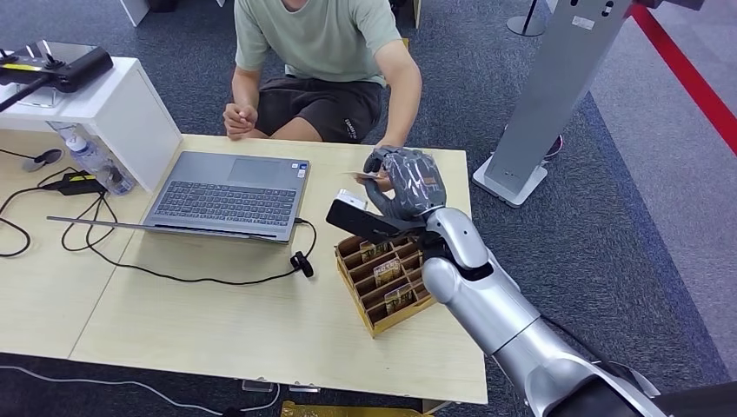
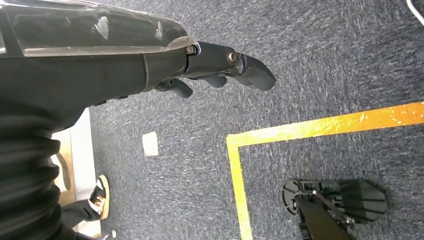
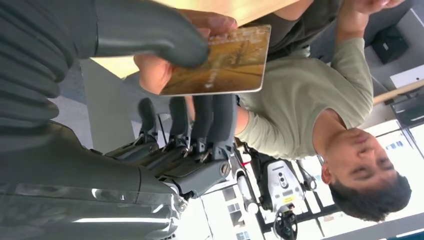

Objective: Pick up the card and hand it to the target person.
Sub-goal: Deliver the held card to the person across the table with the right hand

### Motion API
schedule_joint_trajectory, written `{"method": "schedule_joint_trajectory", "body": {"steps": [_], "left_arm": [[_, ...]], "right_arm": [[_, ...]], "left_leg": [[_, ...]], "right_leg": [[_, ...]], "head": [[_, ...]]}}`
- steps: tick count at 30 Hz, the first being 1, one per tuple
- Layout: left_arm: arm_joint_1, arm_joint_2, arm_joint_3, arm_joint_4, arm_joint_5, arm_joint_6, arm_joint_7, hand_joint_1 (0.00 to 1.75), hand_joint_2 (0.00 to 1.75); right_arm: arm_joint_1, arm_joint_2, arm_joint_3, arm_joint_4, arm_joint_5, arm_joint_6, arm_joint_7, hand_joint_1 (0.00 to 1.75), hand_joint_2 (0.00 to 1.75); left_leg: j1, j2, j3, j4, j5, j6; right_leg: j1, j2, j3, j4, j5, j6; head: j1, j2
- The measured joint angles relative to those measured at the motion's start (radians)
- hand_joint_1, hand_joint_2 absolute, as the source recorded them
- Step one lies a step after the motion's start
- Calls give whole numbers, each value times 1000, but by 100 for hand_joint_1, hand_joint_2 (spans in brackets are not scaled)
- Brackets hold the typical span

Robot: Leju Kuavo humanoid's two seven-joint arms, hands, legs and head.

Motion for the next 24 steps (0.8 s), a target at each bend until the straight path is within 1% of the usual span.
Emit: {"method": "schedule_joint_trajectory", "body": {"steps": [4, 9, 13, 15, 17, 21, 24], "left_arm": [[1, 0, -9, 0, -6, -8, -1, 0, 175], [2, 0, -10, 0, 5, 6, -5, 0, 175], [5, 0, -10, 0, 16, 15, -10, 0, 175], [7, 0, -10, 0, 23, 17, -14, 0, 175], [11, 0, -10, 0, 31, 20, -16, 0, 175], [17, 0, -9, 0, 41, 23, -16, 0, 175], [20, 1, -9, 0, 50, 25, -16, 0, 175]], "right_arm": [[-9, 13, 10, 39, -15, -7, -2, 0, 175], [-16, 17, 20, 67, -37, -18, 6, 0, 175], [-9, 6, 21, 54, -110, -36, -9, 0, 175], [8, -10, 15, 23, -182, -43, -34, 0, 175], [40, -34, 2, -28, -285, -41, -71, 0, 175], [135, -98, -39, -168, -515, -17, -165, 0, 175], [216, -150, -77, -271, -659, 2, -228, 0, 175]], "left_leg": [[0, 0, 0, 0, 0, 0], [0, 0, 0, 0, 0, 0], [0, 0, 1, 0, 0, 0], [0, 0, 1, 0, 0, 0], [0, 0, 1, 0, 0, 0], [0, 0, 1, 0, 0, 0], [0, 0, 1, 1, 0, 0]], "right_leg": [[0, 0, 0, 0, 0, 0], [0, 0, 0, 0, 0, 0], [0, 0, -1, 0, 0, 0], [0, 0, -1, 0, 0, 0], [0, 0, -1, -1, 0, 0], [0, 1, -1, -1, 0, 0], [0, 1, 0, -2, 0, 0]], "head": [[0, 0], [0, 0], [0, 0], [0, 0], [0, 0], [0, 0], [0, 0]]}}
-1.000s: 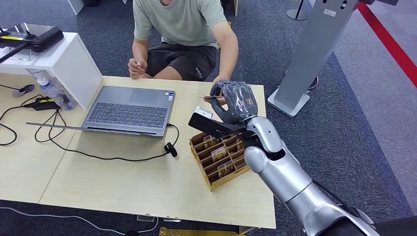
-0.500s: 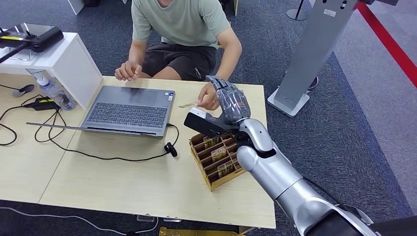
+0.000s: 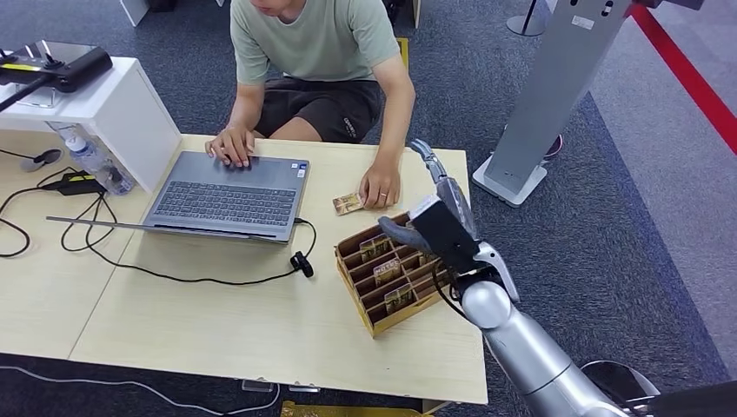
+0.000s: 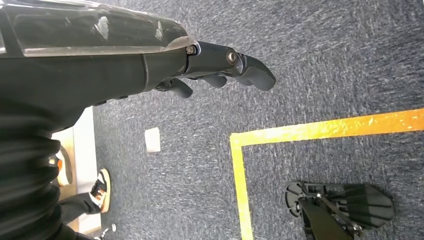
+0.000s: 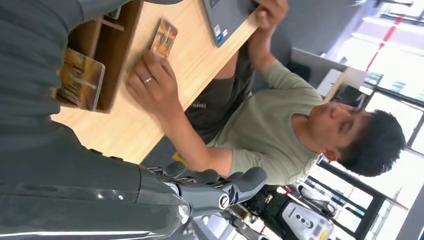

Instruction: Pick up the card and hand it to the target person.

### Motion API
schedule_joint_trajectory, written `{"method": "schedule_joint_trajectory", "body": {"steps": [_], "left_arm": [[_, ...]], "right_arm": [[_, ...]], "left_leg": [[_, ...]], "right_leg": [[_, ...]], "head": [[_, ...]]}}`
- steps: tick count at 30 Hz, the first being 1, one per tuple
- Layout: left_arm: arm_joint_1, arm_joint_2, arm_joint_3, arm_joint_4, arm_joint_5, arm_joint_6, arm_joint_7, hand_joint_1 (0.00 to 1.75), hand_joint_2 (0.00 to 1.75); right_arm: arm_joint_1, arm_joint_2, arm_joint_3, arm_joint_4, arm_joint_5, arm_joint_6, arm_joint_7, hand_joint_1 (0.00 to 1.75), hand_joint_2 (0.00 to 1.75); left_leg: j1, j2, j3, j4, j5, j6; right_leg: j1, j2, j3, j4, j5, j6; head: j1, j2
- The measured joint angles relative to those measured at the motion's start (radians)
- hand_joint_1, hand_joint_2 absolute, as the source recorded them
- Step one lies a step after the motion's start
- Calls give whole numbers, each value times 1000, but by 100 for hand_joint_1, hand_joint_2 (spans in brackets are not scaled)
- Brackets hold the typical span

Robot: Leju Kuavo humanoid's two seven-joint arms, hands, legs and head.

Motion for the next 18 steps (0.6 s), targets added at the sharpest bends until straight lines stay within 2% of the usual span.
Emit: {"method": "schedule_joint_trajectory", "body": {"steps": [4, 8, 13, 18], "left_arm": [[3, 2, 2, 0, 11, 3, 0, 0, 175], [4, 4, 6, 0, 25, 6, 0, 0, 175], [5, 6, 7, 0, 29, 9, -2, 0, 175], [5, 7, 7, 0, 27, 8, -4, 0, 175]], "right_arm": [[137, -70, -58, -138, -113, 21, -65, 0, 175], [281, -120, -117, -240, -153, 46, -113, 0, 175], [429, -164, -178, -314, -158, 74, -123, 0, 175], [510, -182, -213, -333, -165, 91, -129, 0, 175]], "left_leg": [[0, 0, 0, 0, -1, 0], [0, 0, 1, 0, -1, 0], [0, 1, 1, 0, -1, 0], [0, 1, 0, 0, -1, 0]], "right_leg": [[0, 0, 0, 0, 0, 0], [0, 0, 1, -1, 0, 0], [0, 1, 1, 0, 0, 0], [0, 1, 1, 0, 0, 0]], "head": [[1, 0], [-1, 0], [-1, 0], [-1, 0]]}}
